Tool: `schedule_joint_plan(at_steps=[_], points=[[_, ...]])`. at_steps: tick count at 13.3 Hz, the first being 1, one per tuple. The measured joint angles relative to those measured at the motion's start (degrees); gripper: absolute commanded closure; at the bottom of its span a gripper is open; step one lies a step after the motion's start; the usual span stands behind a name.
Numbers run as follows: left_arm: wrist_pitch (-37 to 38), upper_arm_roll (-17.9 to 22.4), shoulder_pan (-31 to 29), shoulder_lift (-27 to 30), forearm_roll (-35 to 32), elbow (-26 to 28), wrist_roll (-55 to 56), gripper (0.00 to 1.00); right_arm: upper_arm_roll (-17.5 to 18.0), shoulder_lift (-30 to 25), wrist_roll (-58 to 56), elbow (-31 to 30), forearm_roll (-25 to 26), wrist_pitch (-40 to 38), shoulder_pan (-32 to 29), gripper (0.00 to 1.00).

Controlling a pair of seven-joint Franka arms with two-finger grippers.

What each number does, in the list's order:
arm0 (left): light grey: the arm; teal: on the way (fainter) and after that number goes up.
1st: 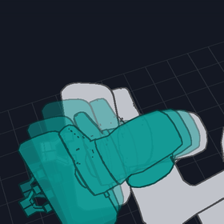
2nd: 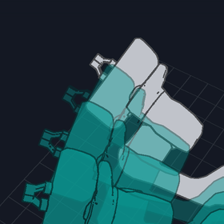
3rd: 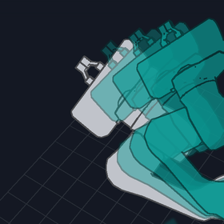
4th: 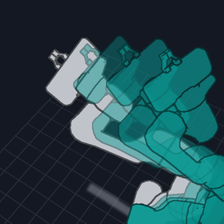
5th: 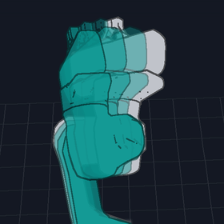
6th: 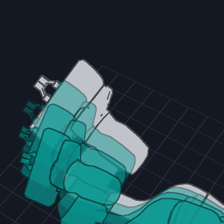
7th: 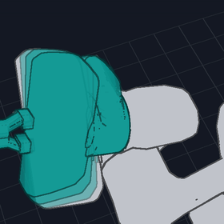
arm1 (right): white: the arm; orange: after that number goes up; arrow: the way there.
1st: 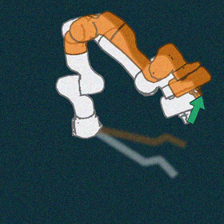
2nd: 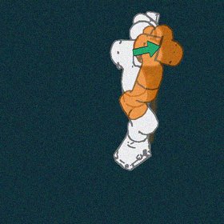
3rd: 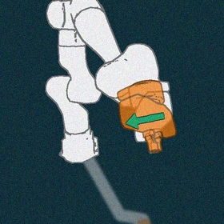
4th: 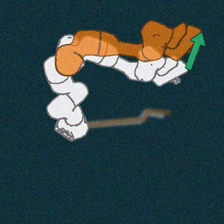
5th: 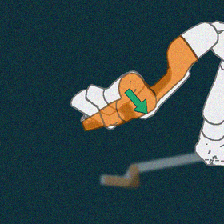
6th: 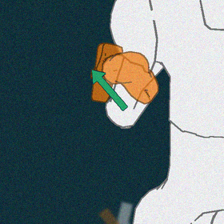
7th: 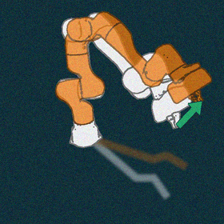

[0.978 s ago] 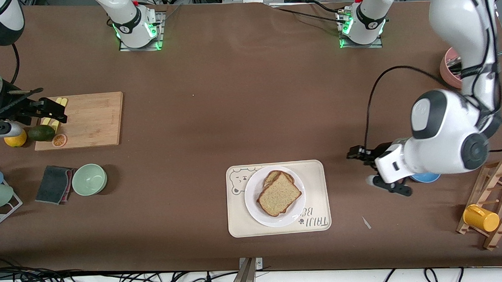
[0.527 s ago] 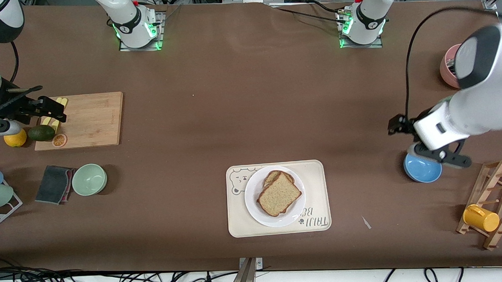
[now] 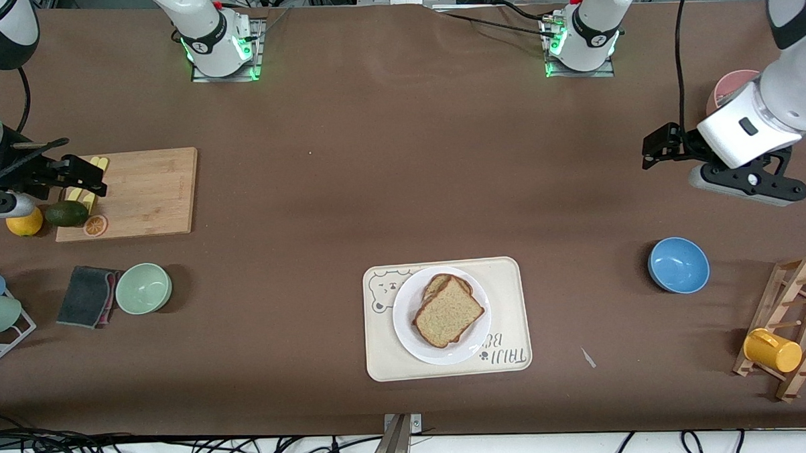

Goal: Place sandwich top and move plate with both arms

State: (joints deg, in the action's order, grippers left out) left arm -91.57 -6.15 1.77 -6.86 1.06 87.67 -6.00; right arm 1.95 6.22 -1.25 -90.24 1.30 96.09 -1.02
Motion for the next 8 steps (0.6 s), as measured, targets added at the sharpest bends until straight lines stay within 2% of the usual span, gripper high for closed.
schedule_joint_plan(at_steps=[3, 8], points=[[-4.3, 1.6, -0.1, 5.3, 0.0, 8.1, 0.1, 0.00, 0.0, 0.0, 0.0, 0.0, 0.0, 0.1, 0.0, 0.00], [-4.4, 2.1, -0.6, 7.4, 0.0, 10.9, 3.7, 0.00, 0.0, 0.0, 0.0, 0.0, 0.0, 0.2, 0.0, 0.00]])
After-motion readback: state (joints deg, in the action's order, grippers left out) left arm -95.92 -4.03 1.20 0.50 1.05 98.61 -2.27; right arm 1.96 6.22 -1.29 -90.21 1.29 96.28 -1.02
